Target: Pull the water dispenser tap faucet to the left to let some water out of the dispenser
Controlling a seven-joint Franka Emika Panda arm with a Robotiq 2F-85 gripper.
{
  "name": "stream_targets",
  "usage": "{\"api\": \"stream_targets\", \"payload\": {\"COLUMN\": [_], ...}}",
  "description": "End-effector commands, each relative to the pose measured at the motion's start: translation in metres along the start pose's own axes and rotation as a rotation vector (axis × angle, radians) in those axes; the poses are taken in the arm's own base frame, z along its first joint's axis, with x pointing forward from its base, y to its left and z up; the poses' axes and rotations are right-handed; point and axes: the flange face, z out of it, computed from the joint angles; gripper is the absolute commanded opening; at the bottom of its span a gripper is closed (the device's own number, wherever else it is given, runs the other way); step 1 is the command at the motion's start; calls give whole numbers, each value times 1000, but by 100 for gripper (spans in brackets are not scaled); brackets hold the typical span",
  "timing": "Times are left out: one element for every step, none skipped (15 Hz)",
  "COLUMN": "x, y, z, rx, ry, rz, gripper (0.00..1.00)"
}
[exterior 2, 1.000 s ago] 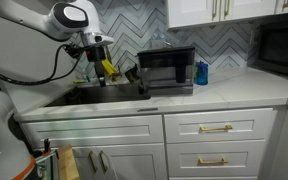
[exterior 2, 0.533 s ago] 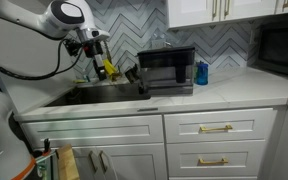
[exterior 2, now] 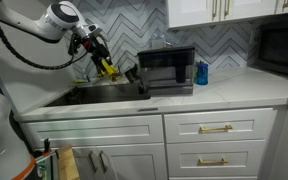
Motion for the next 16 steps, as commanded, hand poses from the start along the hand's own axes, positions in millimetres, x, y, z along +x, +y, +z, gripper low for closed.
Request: {"api": "stream_targets", "payload": {"x": [34,42,51,57,41,48,52,56,57,61,66,69,71,74,77,81], "y": [-19,-22,-24,-25,-19,-20,-21,-22,-23,-24,-26,-26,-26,-25,-25,-27], "z": [13,18,25,29,20,25,30,32,32,36,43,49,56,64,70,75], "rx": [11,22,33,57,32,44,52,57,60,65,63,53,51,40,44,54], "ry": [52,61,63,48,56,46,37,33,32,23,26,21,17,13,16,22], "rz": [-90,-103,-109,-116,-83,-90,-92,-93,-94,-104,-126,-130,-137,-143,-148,-153], "gripper": [100,100,100,100,100,100,100,100,100,100,100,100,100,100,100,100]}}
